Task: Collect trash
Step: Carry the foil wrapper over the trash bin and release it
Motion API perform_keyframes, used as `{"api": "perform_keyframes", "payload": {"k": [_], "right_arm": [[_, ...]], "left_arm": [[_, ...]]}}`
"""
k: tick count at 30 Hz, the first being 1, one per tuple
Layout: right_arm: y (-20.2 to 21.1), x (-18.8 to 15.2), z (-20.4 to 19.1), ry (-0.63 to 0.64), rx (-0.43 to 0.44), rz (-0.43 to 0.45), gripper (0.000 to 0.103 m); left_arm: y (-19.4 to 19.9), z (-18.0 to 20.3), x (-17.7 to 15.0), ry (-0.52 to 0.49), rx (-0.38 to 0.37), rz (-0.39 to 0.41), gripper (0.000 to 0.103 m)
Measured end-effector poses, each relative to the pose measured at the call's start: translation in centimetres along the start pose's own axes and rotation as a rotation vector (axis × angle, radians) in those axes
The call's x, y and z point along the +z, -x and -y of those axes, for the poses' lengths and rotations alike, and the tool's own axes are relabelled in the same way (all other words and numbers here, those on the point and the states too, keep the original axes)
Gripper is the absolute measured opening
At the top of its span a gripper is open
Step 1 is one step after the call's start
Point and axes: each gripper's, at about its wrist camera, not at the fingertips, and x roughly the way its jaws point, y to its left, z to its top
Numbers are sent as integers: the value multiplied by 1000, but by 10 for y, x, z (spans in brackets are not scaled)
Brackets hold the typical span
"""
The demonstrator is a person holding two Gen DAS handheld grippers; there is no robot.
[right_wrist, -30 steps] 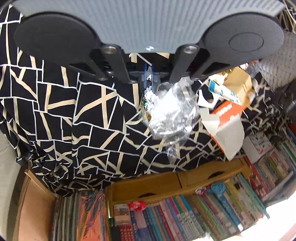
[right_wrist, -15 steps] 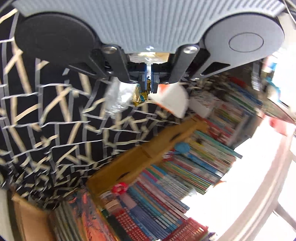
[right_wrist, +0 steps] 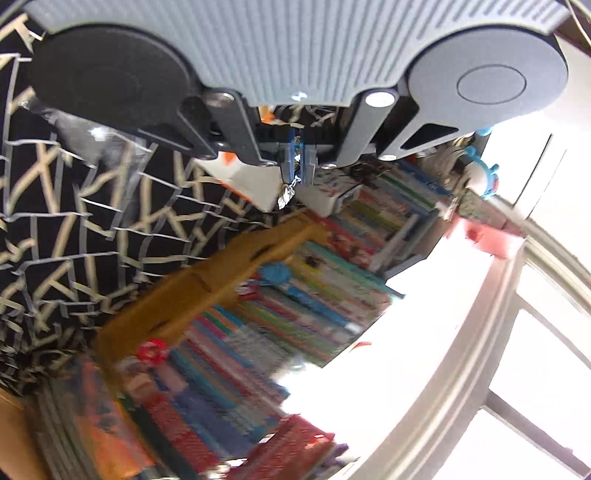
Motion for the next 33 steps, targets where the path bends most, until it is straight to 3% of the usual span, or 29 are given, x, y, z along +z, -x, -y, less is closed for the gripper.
{"api": "perform_keyframes", "payload": {"k": [9,14,19,24,26,27,33], "right_arm": [[-33,-12,-95,159,271,-101,5],[-61,-38,-145,273,356,-184,6],[-83,-60,-172,323,366,-258,7],[-95,-71,-170,335,326,-305,15],[-94,-73,-168,342,311,-308,36],[-94,-74,-167,344,307,-307,40],[-83,-69,-159,354,263,-264,49]], "left_arm": [[0,-1,0,5,-4,2,46],[1,-2,-1,7,-7,5,46],[1,-2,-1,7,-8,5,46],[1,-2,-1,7,-9,5,46],[1,-2,0,7,-10,6,46],[1,-2,0,6,-10,6,47],[1,-2,0,5,-12,6,47]]}}
